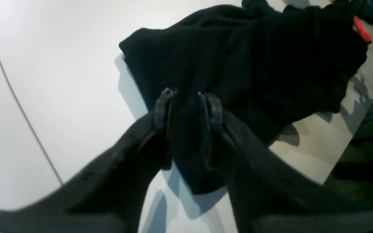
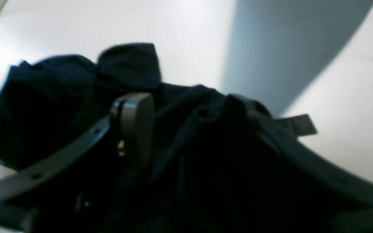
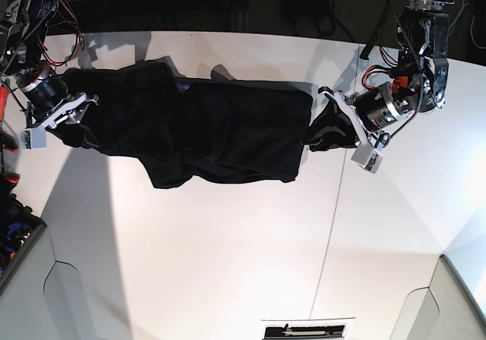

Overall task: Layout the t-shirt on the table in an organized manner, then fold the t-shirt properly
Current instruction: 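Hold the folded shirt with the left gripper while the right gripper adjusts its end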

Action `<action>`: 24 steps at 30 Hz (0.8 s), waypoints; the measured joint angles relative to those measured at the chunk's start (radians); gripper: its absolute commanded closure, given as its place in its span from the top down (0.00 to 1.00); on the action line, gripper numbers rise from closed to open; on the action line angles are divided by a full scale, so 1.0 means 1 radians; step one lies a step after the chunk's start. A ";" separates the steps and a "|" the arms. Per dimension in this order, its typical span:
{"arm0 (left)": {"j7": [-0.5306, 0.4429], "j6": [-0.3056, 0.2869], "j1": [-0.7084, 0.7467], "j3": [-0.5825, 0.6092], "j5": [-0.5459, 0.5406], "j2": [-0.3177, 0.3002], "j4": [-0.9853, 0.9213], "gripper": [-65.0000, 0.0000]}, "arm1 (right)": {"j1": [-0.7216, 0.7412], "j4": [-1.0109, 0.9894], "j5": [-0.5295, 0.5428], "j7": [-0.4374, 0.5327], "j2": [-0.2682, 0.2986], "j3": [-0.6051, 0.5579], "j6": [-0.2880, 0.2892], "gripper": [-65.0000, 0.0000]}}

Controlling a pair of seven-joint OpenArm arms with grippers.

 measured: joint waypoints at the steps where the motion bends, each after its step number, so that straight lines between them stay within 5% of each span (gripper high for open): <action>1: 0.000 0.000 0.000 0.000 0.000 0.000 0.000 0.23 | 0.000 0.000 0.006 0.000 0.000 0.000 0.000 0.00; 19: 0.003 0.000 0.000 0.000 -0.002 0.000 0.000 0.23 | 0.089 -0.027 0.104 -0.101 0.000 0.002 -0.040 0.00; 24: 0.003 0.000 0.000 0.000 -0.002 0.000 0.000 0.23 | 0.116 -0.026 -0.014 -0.064 -0.002 0.002 -0.036 0.00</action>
